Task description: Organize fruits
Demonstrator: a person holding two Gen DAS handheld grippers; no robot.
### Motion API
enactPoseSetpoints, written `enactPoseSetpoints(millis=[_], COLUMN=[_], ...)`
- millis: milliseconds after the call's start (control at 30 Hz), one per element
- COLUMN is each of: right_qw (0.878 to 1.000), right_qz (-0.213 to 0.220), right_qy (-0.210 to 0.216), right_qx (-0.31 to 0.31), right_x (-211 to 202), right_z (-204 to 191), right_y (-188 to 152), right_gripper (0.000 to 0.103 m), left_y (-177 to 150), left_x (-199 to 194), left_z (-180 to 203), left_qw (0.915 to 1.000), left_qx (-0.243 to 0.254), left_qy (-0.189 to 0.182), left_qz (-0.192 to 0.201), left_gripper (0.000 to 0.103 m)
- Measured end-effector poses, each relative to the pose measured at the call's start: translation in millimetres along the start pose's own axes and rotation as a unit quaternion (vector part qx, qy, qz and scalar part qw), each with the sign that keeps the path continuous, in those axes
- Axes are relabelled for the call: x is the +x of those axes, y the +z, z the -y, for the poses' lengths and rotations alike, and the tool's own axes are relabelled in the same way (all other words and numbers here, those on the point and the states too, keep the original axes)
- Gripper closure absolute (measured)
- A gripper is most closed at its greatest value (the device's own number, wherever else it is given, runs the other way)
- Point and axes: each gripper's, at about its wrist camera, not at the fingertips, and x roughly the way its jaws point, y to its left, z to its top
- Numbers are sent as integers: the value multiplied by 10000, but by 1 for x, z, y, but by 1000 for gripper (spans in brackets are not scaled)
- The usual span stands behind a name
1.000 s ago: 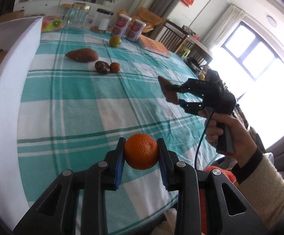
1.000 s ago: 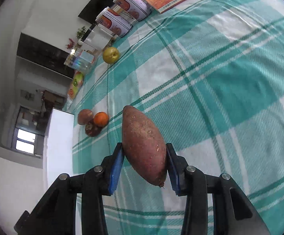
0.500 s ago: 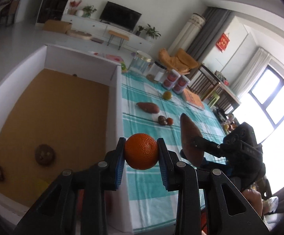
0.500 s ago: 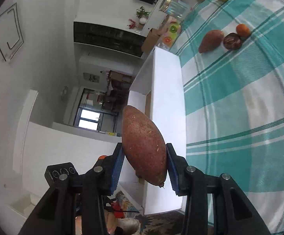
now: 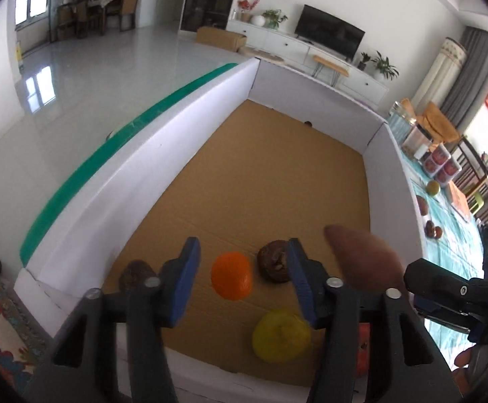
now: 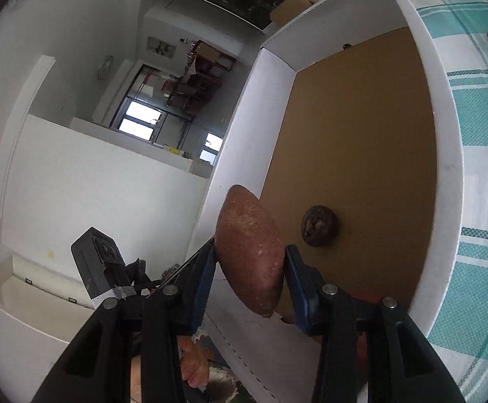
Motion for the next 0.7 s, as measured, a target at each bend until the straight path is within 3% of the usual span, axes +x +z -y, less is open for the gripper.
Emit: enactPoseSetpoints(millis=[67, 167, 200, 267, 367, 467, 600, 700], right_qw=[9997, 9943, 9892, 9723, 9354, 8928, 8198, 7713], right_qz=[205, 754, 998, 1425, 1928, 2187, 2425, 2578], right_qy=[-29, -508, -756, -1448, -2646, -3828, -5179, -5817], right_qx=[-124, -562, -759, -1157, -1335, -926, -285, -130], right_x=[-15, -50, -69, -101, -144, -184, -240, -275], right_z=[4, 6, 7, 12, 40, 93, 159, 191], right_y=[3, 7, 5, 0, -12, -19, -33, -55], right_gripper=[49, 34, 32, 17, 7, 6, 6, 6], left_y=[-1, -1, 0, 0, -2, -13, -40, -66], left_x=[-3, -9, -11, -16, -27, -34, -40, -35], left_z=[5, 18, 23, 41, 79, 128, 199, 249], left_qw=[9999, 9997, 9995, 9984, 9938, 9840, 9621, 9422], left_qx=[-62, -5, 25, 132, 436, 903, 1480, 1844], left_qy=[18, -115, -212, -454, -942, -1498, -2290, -2768], left_qz=[127, 202, 234, 316, 406, 341, 9, -398], left_gripper=[30, 30, 30, 30, 26, 25, 25, 25])
